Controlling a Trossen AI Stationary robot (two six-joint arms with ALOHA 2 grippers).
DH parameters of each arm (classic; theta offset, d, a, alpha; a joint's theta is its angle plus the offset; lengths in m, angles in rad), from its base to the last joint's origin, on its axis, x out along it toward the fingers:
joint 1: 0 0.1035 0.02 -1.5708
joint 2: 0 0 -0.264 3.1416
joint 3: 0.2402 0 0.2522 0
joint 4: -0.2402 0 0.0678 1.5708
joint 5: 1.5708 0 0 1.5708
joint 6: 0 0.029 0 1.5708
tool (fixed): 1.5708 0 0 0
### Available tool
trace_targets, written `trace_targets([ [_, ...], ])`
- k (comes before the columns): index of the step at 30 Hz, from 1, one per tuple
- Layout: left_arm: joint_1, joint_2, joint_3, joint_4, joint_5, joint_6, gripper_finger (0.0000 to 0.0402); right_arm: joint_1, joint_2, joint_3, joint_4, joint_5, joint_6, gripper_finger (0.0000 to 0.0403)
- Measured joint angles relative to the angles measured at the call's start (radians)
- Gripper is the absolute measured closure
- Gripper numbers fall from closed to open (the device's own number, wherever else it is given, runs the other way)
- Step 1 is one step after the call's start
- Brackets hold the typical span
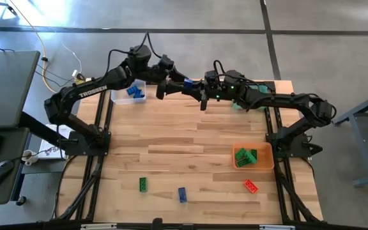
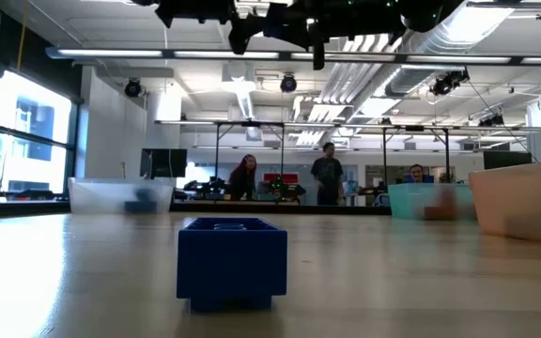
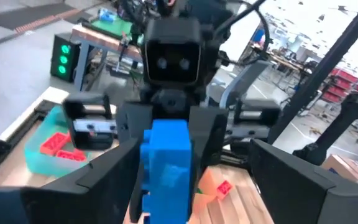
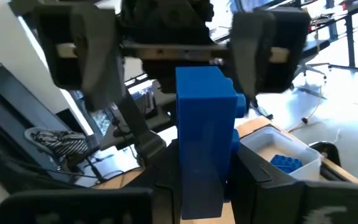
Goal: Sort & place blocks by color
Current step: Put the blue game piece into the transparent bin
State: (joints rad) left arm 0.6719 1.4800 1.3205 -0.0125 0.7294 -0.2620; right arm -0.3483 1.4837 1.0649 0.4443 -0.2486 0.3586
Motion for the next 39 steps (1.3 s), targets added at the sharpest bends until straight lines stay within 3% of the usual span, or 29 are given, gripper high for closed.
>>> trace_targets([
  [6,-0.009,0.034,0.000,0.039,-0.002,0.001,0.0117,-0.012,0.000,0.000,0.000,-0.041,0.005,0.0337],
  [10,-0.009,0.058,0.000,0.110,-0.018,-0.029,0.0147,-0.012,0.000,0.000,0.000,-0.043,0.007,0.0337],
  [21,-0.017,0.082,0.000,0.116,-0.018,-0.014,0.0332,-0.022,0.000,0.000,-0.004,-0.028,0.035,0.0336],
  [28,-0.008,0.083,0.000,0.107,-0.027,0.000,0.0336,-0.033,0.000,0.000,-0.023,-0.030,0.041,0.0319],
  [39,0.039,0.077,0.000,-0.030,-0.024,0.089,0.0336,-0.033,0.000,0.001,-0.067,0.032,0.089,0.0224],
])
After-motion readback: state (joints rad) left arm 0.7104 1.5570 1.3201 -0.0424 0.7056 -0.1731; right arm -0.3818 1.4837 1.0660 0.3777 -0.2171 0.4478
